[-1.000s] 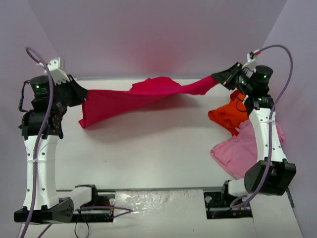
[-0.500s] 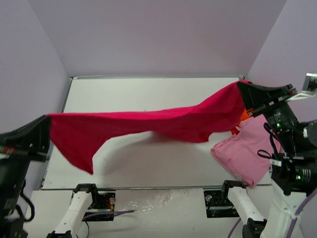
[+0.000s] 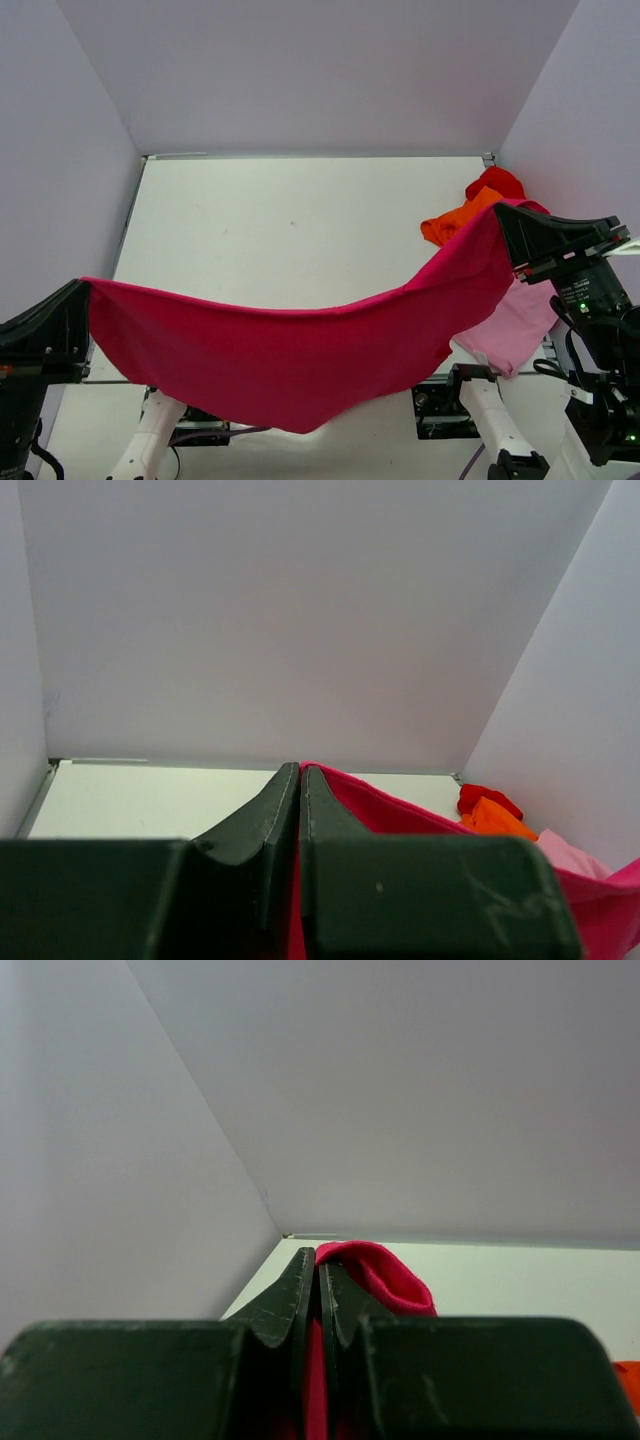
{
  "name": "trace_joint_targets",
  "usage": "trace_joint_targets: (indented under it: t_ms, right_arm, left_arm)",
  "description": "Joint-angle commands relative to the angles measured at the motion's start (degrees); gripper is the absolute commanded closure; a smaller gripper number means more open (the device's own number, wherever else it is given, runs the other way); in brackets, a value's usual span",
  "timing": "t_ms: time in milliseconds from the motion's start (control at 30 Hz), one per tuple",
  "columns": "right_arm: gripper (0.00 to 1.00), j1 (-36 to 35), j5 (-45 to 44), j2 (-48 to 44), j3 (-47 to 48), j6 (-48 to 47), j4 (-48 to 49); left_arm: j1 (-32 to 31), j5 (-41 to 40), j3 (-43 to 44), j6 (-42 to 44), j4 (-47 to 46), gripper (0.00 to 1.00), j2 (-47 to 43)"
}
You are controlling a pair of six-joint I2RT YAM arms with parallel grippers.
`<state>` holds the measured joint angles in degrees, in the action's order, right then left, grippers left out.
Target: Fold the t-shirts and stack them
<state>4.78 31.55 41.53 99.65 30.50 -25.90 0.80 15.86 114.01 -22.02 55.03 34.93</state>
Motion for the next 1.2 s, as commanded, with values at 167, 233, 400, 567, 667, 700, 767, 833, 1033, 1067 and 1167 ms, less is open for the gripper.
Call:
trace_joint_targets:
  t_ms: [167,233,400,567,667,700,767,833,1033,1067,1167]
  right_arm:
    - [1.00,-0.29,-3.24,9.36,-9.89,-0.10,6.12]
    - [1.00,-0.29,-3.63,11.26,-13.11,0.39,10.40]
    - [1.00,-0.43,-3.29,18.63,-18.78,1.73,20.11]
    - [1.00,-0.60,-2.06,29.04,-20.46,3.87,30.16]
    - [1.00,-1.16,-1.40,36.24,-19.06,4.82,34.77]
    - [1.00,-1.46,-1.05,39.17,-18.13,5.12,35.83]
    - [1.00,-2.12,0.12,46.25,-15.08,5.78,39.28]
    - [1.00,-2.91,2.24,53.83,-11.27,6.56,41.97]
    - [1.00,-5.23,5.02,70.29,-2.01,7.71,46.54]
    - [1.00,-5.95,5.66,73.33,-0.22,8.02,47.11]
    - [1.00,-6.69,6.88,80.27,3.91,8.79,48.42]
  left_arm:
    - [-0.18,-5.00,-7.47,4.28,-5.50,1.00,8.86]
    - [-0.18,-5.75,-13.07,4.31,-8.10,1.00,9.82]
    - [-0.18,-6.90,-21.26,3.71,-14.62,1.00,15.45]
    - [-0.09,-7.38,-25.11,2.86,-20.18,1.00,24.91]
    - [-0.01,-7.43,-24.82,2.45,-22.99,1.00,31.45]
    - [0.12,-7.19,-24.38,2.19,-23.96,1.00,33.70]
    - [0.52,-6.43,-23.26,1.43,-26.15,1.00,38.64]
    - [1.93,-4.37,-22.34,-0.25,-27.63,1.00,43.47]
    - [2.54,-8.94,-20.89,-0.69,-32.45,1.00,51.61]
    - [2.47,-9.80,-20.05,-0.54,-32.57,1.00,53.87]
    - [2.35,-10.02,-17.23,-0.26,-33.46,1.00,59.71]
